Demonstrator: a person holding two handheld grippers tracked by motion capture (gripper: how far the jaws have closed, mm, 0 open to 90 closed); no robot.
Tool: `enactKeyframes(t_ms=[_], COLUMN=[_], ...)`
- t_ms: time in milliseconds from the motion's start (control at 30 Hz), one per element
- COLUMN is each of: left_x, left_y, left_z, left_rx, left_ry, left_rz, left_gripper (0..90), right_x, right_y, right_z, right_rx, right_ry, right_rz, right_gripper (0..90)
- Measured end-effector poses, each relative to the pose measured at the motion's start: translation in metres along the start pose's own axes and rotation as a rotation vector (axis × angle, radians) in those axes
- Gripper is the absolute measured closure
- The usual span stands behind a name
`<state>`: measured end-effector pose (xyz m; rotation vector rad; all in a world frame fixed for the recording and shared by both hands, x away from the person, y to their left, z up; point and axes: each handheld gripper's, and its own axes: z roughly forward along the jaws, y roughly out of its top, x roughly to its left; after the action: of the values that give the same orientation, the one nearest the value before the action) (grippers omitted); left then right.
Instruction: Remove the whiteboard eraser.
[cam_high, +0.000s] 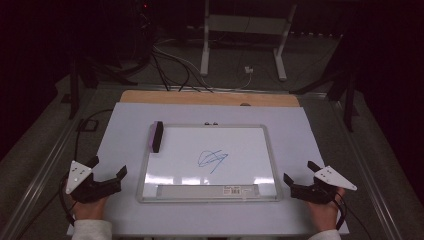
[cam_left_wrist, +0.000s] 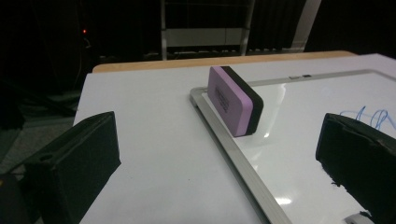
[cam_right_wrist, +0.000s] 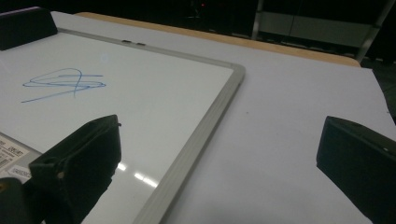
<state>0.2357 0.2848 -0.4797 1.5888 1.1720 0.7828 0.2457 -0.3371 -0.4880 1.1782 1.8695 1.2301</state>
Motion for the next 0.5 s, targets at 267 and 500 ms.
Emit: enactKeyframes(t_ms=[267, 500], left_x=[-0.002, -0.003], left_y=[0.006, 0.021], left_z=[0.002, 0.01], left_rx=[0.015, 0.034], left_ry=[-0.016, -0.031], left_rz=[-0.035, -0.021], left_gripper=[0.6, 1.6], right_x=[0.001, 0.002], right_y=[0.001, 0.001], right_z=[-0.002, -0.005], right_rx=[-0.013, -0.024], right_ry=[-0.004, -0.006], right_rz=[0.005, 0.016], right_gripper=[0.0, 0.0])
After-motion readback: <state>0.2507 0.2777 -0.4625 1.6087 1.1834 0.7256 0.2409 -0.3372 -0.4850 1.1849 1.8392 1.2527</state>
